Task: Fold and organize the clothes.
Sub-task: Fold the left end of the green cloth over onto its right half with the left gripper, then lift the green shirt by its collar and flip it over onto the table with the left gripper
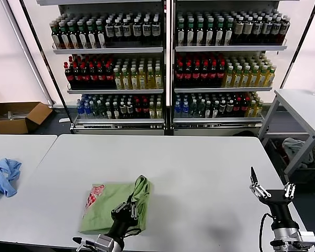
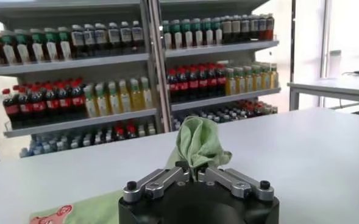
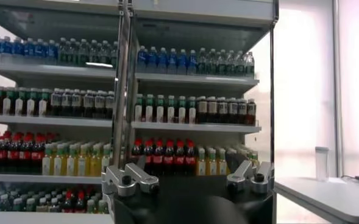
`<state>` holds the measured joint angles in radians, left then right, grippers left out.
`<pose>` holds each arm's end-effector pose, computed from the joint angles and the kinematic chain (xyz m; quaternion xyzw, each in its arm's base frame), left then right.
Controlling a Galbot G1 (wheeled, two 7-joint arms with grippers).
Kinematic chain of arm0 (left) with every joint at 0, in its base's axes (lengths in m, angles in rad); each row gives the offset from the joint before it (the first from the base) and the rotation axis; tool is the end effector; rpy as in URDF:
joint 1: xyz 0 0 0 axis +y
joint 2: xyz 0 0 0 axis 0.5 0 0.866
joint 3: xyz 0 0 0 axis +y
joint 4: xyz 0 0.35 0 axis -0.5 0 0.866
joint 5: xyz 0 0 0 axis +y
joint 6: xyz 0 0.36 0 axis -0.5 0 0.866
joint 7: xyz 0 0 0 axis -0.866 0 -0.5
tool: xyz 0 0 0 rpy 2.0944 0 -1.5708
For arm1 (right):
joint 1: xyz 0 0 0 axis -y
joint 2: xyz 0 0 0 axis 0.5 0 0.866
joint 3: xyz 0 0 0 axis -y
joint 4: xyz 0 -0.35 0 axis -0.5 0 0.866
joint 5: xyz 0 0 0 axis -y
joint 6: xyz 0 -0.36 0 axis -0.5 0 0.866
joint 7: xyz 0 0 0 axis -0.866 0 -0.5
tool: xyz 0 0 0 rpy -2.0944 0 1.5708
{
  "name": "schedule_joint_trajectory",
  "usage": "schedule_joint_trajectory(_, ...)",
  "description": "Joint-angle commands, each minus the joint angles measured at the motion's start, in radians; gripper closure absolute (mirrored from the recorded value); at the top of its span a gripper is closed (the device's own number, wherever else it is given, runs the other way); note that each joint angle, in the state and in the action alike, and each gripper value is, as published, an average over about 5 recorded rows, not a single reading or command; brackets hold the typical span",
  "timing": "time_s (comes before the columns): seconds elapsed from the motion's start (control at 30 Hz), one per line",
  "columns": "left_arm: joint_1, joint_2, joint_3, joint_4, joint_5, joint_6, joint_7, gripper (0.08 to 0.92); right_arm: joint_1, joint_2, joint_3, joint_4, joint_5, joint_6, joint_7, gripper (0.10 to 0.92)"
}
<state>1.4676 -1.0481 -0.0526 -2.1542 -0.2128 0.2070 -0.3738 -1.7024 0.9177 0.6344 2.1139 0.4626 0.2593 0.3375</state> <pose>0.1630 -0.0424 -0.2914 -0.1352 -0.9831 -0.0647 0.1051 0.1762 -0.1267 -0.2735 0.0343 0.9961 -0.0415 0.0704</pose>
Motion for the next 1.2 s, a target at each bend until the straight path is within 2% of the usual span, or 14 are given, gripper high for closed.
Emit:
schedule_joint_trajectory(0.03, -0.076, -0.001, 0.056, 0.092, 0.029, 0.016, -0.005, 0.879, -0.003, 0.001, 0.001, 0.003, -0.001, 0.003, 0.0, 0.203)
schedule_joint_trajectory(0.2, -0.052, 0.012, 0.086, 0.065, 0.107, 0.004, 0.009, 0.824, -0.007, 0.001, -0.001, 0.0, -0.002, 0.007, -0.002, 0.203)
schedule_joint_trajectory(0.43, -0.031, 0.042, 0.136, -0.092, 0.191, -0.066, 0.014, 0.62, 0.001, 0.002, -0.008, 0.008, -0.009, -0.002, -0.005, 0.203)
schedule_joint_trajectory(0.63, -0.019, 0.07, 0.016, -0.196, 0.106, -0.092, -0.015, 0.447, -0.004, -0.001, -0.004, 0.009, -0.008, -0.003, -0.003, 0.203)
schedule_joint_trajectory(0.77, 0.021, 0.086, -0.129, -0.174, 0.024, -0.002, -0.056, 0.334, -0.009, -0.004, 0.001, 0.009, -0.006, 0.0, -0.003, 0.203)
schedule_joint_trajectory(0.93, 0.131, 0.104, -0.326, -0.08, -0.184, 0.038, -0.018, 0.206, -0.015, -0.01, 0.005, 0.007, -0.005, 0.005, -0.003, 0.203)
schedule_joint_trajectory(1.2, 0.194, 0.076, -0.466, 0.024, -0.394, 0.11, 0.019, 0.177, -0.017, -0.017, 0.006, 0.004, -0.003, 0.01, -0.003, 0.203)
